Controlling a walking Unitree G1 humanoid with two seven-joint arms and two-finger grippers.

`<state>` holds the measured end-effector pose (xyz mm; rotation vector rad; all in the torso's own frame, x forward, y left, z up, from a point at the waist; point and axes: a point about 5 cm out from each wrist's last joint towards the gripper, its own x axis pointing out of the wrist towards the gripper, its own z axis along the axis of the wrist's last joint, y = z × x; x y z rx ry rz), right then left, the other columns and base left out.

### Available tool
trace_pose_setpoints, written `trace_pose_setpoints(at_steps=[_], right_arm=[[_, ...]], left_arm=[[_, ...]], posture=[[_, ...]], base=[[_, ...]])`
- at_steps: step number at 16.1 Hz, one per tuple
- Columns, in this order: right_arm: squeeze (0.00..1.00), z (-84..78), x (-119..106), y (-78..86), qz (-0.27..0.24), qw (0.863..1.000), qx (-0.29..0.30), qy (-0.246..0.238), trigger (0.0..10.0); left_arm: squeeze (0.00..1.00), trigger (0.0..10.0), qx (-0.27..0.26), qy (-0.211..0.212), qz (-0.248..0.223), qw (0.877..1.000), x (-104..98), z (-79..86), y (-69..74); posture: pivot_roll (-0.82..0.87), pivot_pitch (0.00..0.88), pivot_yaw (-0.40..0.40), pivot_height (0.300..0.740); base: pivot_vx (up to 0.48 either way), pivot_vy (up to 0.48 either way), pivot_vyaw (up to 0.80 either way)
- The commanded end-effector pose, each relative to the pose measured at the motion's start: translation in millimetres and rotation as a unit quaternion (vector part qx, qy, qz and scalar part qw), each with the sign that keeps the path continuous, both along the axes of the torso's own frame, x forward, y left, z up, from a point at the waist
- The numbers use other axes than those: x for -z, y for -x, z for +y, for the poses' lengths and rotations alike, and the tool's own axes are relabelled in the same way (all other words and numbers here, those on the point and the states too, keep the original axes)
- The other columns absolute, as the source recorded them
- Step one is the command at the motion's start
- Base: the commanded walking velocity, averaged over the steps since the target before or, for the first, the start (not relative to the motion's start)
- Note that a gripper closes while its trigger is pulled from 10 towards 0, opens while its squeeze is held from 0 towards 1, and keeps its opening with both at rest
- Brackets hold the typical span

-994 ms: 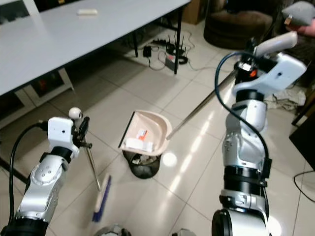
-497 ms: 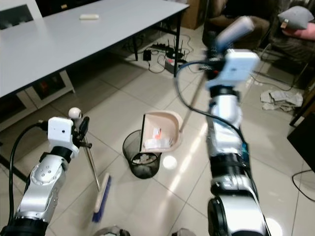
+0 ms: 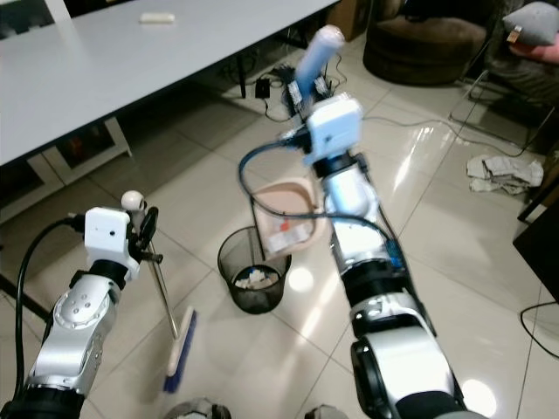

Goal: Sweep floor

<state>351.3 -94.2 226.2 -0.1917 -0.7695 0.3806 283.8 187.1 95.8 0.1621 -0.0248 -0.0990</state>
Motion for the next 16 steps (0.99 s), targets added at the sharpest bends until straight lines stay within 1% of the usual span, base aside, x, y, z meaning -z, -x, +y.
trace_pose_setpoints(at_steps=[1, 2, 3, 4, 5, 10, 12, 13, 14, 15, 16], right_arm=[[0.00, 14.7, -12, 5.5, -0.049, 0.998, -0.033, 0.027, 10.0], [0.00, 28.0, -5, 11.8, -0.061, 0.995, -0.062, 0.056, 10.0], [0.00, 31.1, -3, 13.5, -0.066, 0.993, -0.067, 0.069, 10.0], [0.00, 36.1, 0, 16.9, -0.077, 0.990, -0.075, 0.093, 10.0], [0.00, 37.9, 2, 18.5, -0.082, 0.988, -0.079, 0.102, 10.0], [0.00, 36.5, 1, 19.8, -0.099, 0.985, -0.087, 0.108, 10.0], [0.00, 34.1, -3, 19.2, -0.112, 0.983, -0.080, 0.123, 10.0], [0.00, 30.6, -7, 17.4, -0.112, 0.985, -0.068, 0.115, 10.0], [0.00, 20.5, -21, 11.1, -0.096, 0.993, -0.038, 0.058, 10.0], [0.00, 11.4, -33, 6.8, -0.078, 0.997, -0.017, 0.001, 10.0], [0.00, 3.8, -46, 7.1, -0.078, 0.996, -0.004, -0.044, 10.0]], left_arm=[[0.00, 10.0, 0.001, -0.010, -0.020, 1.000, -10, 0.9, -2.0], [0.00, 10.0, 0.001, -0.010, -0.021, 1.000, -10, 0.8, -2.5], [0.00, 10.0, 0.002, -0.010, -0.021, 1.000, -10, 0.7, -2.5], [0.00, 10.0, 0.002, -0.010, -0.021, 1.000, -10, 0.3, -2.8], [0.00, 10.0, 0.003, -0.010, -0.022, 1.000, -10, -0.4, -3.3], [0.00, 10.0, 0.005, -0.010, -0.023, 1.000, -10, -2.1, -5.3], [0.00, 10.0, 0.004, -0.009, -0.024, 1.000, -10, -2.9, -6.0], [0.00, 10.0, 0.004, -0.008, -0.024, 1.000, -10, -3.5, -5.8], [0.00, 10.0, 0.003, -0.008, -0.023, 1.000, -9, -3.7, -5.4], [0.00, 10.0, -0.001, -0.010, -0.021, 1.000, -9, -3.3, -4.9], [0.00, 10.0, -0.005, -0.012, -0.020, 1.000, -8, -2.4, -4.9]], posture=[[0.06, 0.052, 0.044, 0.740], [0.06, 0.050, 0.044, 0.740], [0.06, 0.050, 0.044, 0.740], [0.06, 0.048, 0.045, 0.740], [0.06, 0.047, 0.045, 0.740], [0.06, 0.041, 0.044, 0.740], [0.05, 0.039, 0.043, 0.740], [0.05, 0.038, 0.038, 0.740], [0.05, 0.037, 0.037, 0.740], [0.05, 0.038, 0.038, 0.740], [0.04, 0.039, 0.042, 0.740]], base=[[0.000, 0.000, 0.00], [0.000, 0.000, 0.00], [0.000, 0.000, 0.00], [0.000, 0.000, 0.00], [0.000, 0.000, 0.00], [0.000, 0.000, 0.00], [0.000, 0.000, 0.00], [0.000, 0.000, 0.00], [0.000, 0.000, 0.00], [0.000, 0.000, 0.00], [0.000, 0.000, 0.00]])
